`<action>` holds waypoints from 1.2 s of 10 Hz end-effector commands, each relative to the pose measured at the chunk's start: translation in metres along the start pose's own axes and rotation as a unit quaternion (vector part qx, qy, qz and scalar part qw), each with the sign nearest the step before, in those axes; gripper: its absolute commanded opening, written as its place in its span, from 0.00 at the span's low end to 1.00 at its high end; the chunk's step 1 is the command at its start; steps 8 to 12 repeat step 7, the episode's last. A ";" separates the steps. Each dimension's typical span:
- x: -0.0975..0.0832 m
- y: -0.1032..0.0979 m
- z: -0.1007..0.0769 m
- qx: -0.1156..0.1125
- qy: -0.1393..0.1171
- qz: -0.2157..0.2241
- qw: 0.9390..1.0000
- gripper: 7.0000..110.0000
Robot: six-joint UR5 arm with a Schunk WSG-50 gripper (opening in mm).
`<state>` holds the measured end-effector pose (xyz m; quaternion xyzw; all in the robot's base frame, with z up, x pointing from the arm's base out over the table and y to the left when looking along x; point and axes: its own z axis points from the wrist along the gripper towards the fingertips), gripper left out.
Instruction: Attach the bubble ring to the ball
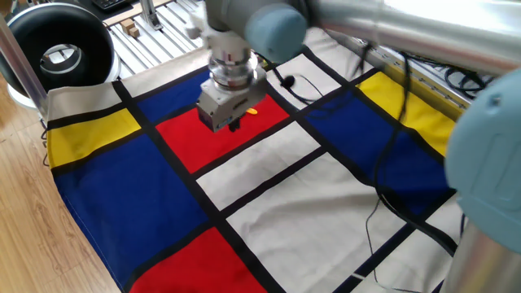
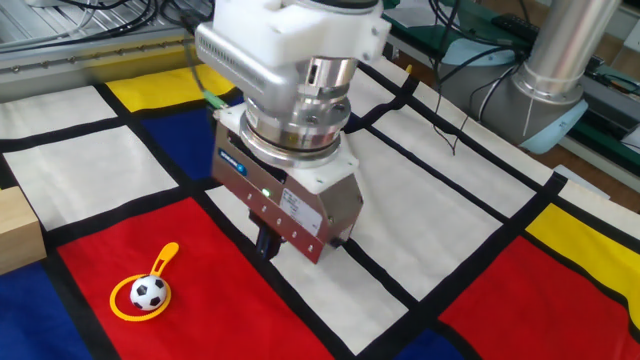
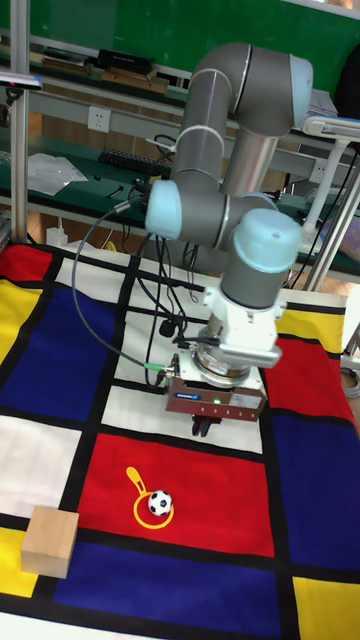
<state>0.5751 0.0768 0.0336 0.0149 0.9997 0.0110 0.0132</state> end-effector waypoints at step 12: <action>0.012 0.003 0.053 -0.008 -0.019 0.049 0.999 0.00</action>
